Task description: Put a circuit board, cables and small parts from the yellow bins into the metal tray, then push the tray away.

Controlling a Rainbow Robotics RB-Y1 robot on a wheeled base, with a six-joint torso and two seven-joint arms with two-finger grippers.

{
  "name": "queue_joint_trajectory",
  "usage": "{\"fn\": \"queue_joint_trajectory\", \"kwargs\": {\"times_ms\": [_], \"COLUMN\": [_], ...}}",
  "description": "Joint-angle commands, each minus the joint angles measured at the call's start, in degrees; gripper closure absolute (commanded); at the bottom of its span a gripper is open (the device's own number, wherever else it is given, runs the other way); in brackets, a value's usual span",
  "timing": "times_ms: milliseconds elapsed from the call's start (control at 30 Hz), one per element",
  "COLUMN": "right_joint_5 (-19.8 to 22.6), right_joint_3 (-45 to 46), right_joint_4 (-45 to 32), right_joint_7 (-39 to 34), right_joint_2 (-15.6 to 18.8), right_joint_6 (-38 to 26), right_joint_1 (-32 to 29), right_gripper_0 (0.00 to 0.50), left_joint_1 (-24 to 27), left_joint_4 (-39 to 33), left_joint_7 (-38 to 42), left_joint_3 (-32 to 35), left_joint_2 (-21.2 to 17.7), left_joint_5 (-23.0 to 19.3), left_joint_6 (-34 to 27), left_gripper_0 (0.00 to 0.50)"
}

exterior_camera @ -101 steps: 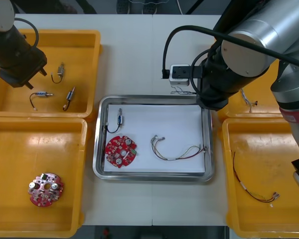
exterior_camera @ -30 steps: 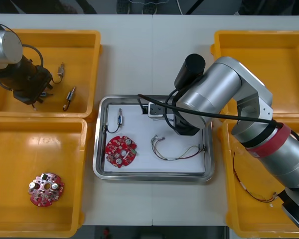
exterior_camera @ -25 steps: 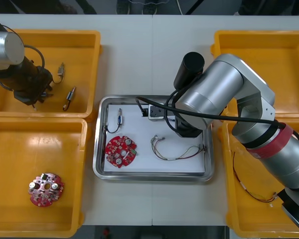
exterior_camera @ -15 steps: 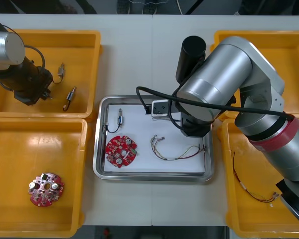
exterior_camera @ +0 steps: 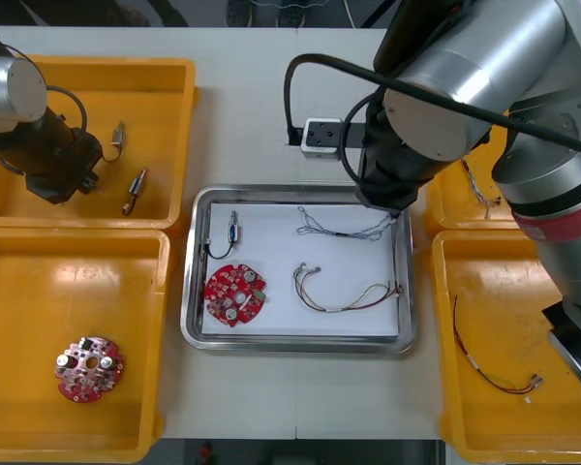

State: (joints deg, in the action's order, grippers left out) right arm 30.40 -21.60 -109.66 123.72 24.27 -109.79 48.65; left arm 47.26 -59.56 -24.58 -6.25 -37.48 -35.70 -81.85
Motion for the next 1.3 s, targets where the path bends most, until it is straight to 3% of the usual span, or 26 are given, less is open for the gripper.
{"fn": "queue_joint_trajectory", "kwargs": {"times_ms": [33, 333, 667, 1033, 1300], "right_joint_5": [2.47, 7.39, 9.68, 19.52, 21.98], "right_joint_3": [3.49, 4.63, 6.30, 18.17, 26.17], "right_joint_4": [-2.22, -4.60, -5.21, -10.40, -17.16], "right_joint_7": [-4.54, -18.34, -32.40, -47.69, -54.81], "right_joint_2": [4.55, 12.11, 16.95, 24.15, 27.05], "right_joint_6": [-0.21, -0.21, -0.21, -0.21, -0.21], "right_joint_1": [2.68, 2.59, 1.89, -7.78, -17.53], "right_gripper_0": [0.000, 0.000, 0.000, 0.000, 0.000], "left_joint_1": [-0.94, -0.94, -0.86, 0.38, 4.42], "left_joint_4": [-6.45, -19.37, -33.17, -44.16, -45.47], "left_joint_7": [-1.18, -1.35, -1.53, 1.73, 3.57], "left_joint_3": [3.00, 3.27, 0.98, -6.23, -13.17], "left_joint_2": [-1.37, -2.78, -2.34, 0.48, 4.87], "left_joint_5": [0.19, -0.16, -1.92, -4.47, -5.17], "left_joint_6": [-5.34, -16.32, -24.58, -26.96, -27.75], "left_gripper_0": [0.500, 0.500, 0.499, 0.499, 0.499]}}
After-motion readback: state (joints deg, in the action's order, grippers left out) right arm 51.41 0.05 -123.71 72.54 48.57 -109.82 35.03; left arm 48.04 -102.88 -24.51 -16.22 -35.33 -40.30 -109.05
